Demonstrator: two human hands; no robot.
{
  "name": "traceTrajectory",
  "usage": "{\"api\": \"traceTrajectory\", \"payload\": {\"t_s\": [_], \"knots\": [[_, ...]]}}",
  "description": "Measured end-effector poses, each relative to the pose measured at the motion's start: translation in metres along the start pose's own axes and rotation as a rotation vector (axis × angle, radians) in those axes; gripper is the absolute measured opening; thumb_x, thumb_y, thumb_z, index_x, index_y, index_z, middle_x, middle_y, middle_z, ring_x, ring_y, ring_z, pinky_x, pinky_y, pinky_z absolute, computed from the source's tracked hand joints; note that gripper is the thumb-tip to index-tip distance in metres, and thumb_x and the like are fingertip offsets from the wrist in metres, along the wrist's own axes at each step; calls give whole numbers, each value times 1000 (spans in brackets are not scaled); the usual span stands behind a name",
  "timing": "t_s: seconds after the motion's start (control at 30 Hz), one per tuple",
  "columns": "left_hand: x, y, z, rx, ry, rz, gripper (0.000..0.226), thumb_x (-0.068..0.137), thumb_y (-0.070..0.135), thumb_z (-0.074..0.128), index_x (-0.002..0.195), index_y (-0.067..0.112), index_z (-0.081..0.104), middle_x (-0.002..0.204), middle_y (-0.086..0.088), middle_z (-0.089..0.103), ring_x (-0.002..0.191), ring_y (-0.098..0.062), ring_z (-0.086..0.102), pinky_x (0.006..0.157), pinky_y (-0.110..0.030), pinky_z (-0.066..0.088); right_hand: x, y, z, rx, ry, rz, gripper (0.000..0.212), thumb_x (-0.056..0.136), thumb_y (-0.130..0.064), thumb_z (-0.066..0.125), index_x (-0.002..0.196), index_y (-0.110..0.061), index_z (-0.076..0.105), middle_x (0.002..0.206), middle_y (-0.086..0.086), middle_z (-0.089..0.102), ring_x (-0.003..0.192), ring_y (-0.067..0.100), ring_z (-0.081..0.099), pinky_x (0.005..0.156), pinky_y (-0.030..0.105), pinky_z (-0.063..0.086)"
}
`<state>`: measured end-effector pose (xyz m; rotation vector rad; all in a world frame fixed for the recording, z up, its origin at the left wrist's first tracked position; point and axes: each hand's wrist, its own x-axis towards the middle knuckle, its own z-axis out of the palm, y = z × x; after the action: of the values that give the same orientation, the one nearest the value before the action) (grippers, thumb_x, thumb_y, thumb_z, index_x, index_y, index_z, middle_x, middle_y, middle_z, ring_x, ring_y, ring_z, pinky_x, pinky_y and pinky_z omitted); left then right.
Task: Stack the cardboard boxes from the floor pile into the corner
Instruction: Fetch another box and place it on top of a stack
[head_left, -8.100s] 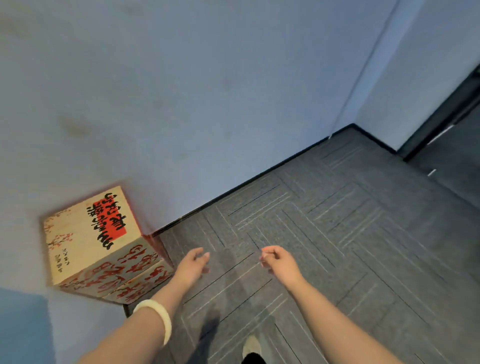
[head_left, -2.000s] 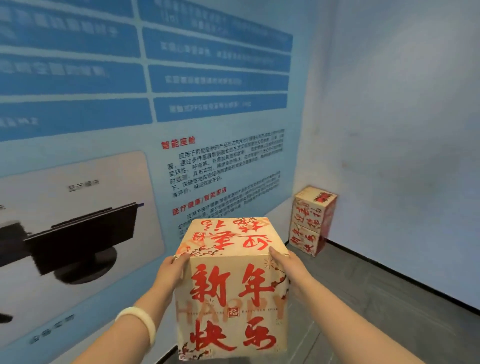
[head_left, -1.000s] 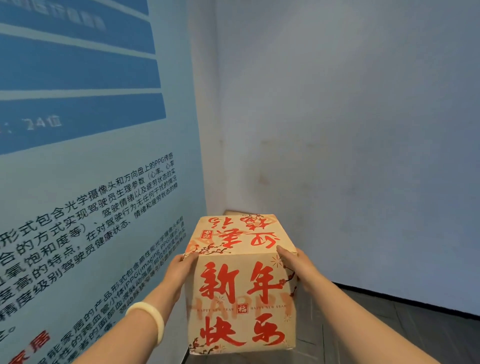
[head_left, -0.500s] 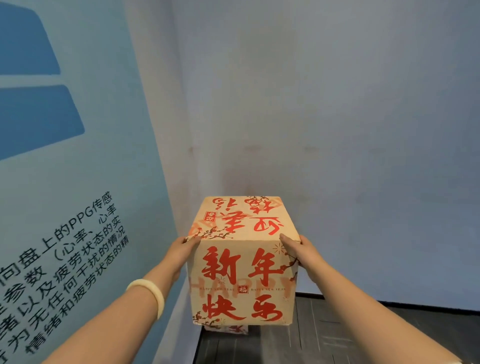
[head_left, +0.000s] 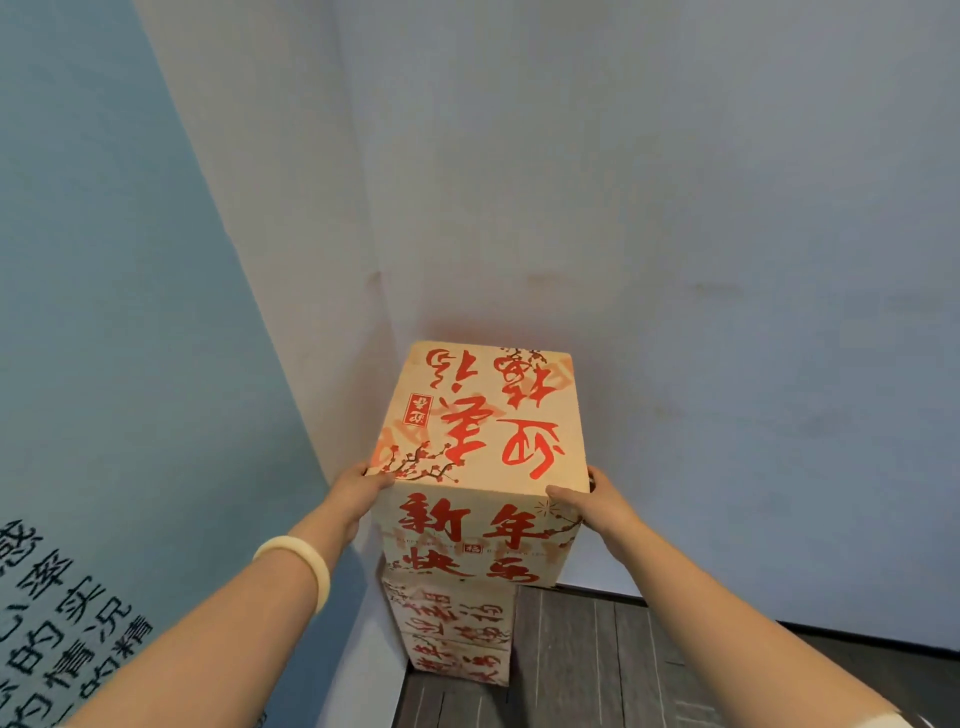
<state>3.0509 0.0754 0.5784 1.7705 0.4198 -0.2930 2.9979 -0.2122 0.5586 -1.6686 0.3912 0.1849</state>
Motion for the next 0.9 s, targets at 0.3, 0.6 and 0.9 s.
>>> {"api": "traceTrajectory", "payload": {"t_s": [0.3,0.6,0.9], "knots": [[86,-22,5,55,-8,-111,25,91,2,51,117,2,52,108,-16,63,90,-24,57,77,-35,46,72,33,38,-45,3,90,37,83,-14,68,116,-17,52,115,2,62,111,23,56,91,39,47],[138,-54,13,15,1,-177,31,93,3,49,123,5,45,97,-9,60,73,-13,56,55,-25,45,117,63,63,-61,43,179,47,80,-18,72,121,-20,47,116,-2,61,112,19,57,89,38,50],[165,-82,10,-34,-33,-166,22,90,8,55,113,7,54,100,-10,68,85,-21,64,71,-36,54,131,91,78,-26,91,226,66,81,-19,72,135,-18,34,130,3,52,122,24,50,93,41,46]]}}
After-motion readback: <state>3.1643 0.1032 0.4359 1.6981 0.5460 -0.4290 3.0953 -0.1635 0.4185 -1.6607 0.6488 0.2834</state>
